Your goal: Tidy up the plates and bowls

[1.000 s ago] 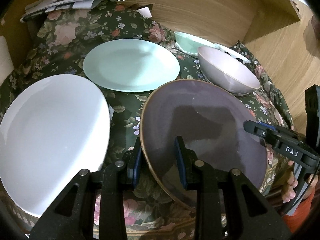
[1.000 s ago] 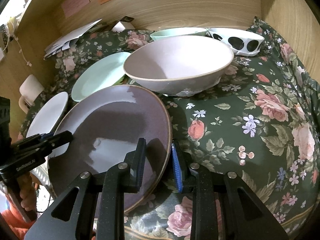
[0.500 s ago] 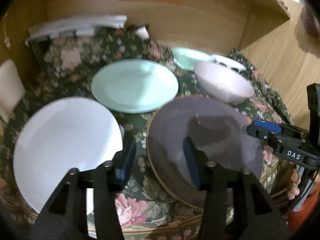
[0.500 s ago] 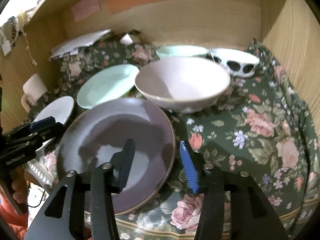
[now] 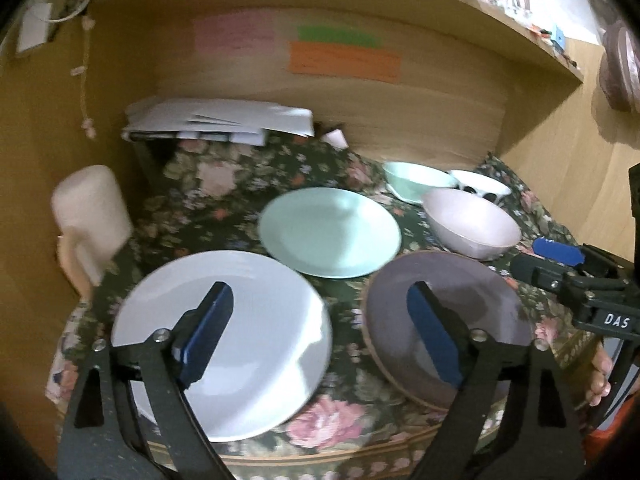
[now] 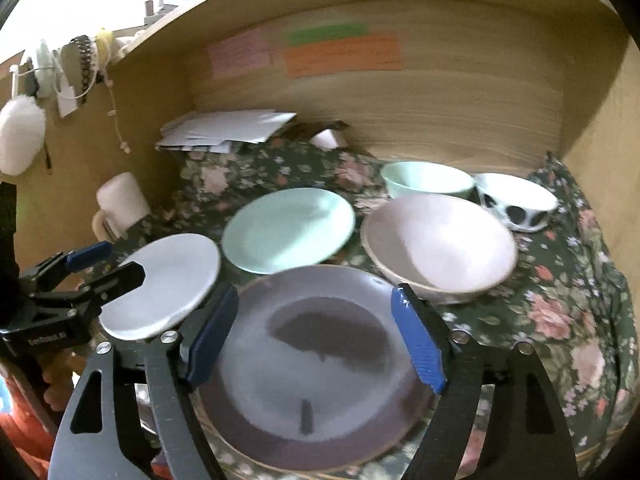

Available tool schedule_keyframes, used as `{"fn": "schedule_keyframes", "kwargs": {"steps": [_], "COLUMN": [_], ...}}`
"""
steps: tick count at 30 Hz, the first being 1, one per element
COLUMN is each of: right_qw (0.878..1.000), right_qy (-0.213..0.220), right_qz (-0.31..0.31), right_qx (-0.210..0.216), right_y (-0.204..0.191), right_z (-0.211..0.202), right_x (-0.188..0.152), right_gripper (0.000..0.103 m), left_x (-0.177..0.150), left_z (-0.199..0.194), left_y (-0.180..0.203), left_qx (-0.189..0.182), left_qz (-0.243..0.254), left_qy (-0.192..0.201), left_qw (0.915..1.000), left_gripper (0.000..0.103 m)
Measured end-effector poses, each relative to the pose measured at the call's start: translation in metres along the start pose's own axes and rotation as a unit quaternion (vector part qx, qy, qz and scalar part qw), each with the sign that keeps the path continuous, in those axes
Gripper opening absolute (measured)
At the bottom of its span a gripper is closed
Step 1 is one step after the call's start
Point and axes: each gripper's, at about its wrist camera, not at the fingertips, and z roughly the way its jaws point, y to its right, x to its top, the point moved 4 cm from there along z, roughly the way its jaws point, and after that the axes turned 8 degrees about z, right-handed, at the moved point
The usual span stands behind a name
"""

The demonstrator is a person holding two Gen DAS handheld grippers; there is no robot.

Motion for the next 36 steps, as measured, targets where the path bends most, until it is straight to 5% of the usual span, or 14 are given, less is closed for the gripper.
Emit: {"fn": "schedule_keyframes", "kwargs": {"steps": [17, 24, 36], "right_qw": [0.996, 0.994, 0.983], "right_qy": [-0.071, -0.102, -0.176], "right_qz": [-0.026, -0.029, -0.026], "right_qx": [0.038, 0.036, 0.038], "right_y": [-0.066, -0.081, -0.093], "right_z": [0.068, 0.095, 0.134], "right_x": [-0.007, -0.008, -0.017], "right_gripper": [0.076, 0.076, 0.045], "left_x": [-0.047, -0.062, -0.078], "left_z": [0.002, 0.008, 0.026], "left_y": [-0.094, -0.121, -0.146], "left_qx": [0.079, 0.082, 0.037], "left_qz": [-0.054, -0.073, -0.112], "left_qy": [-0.038, -0.05, -0.094], "left_qw": [0.9946, 0.9927, 0.9885], "left_gripper": [0.095, 0.094, 0.053]}}
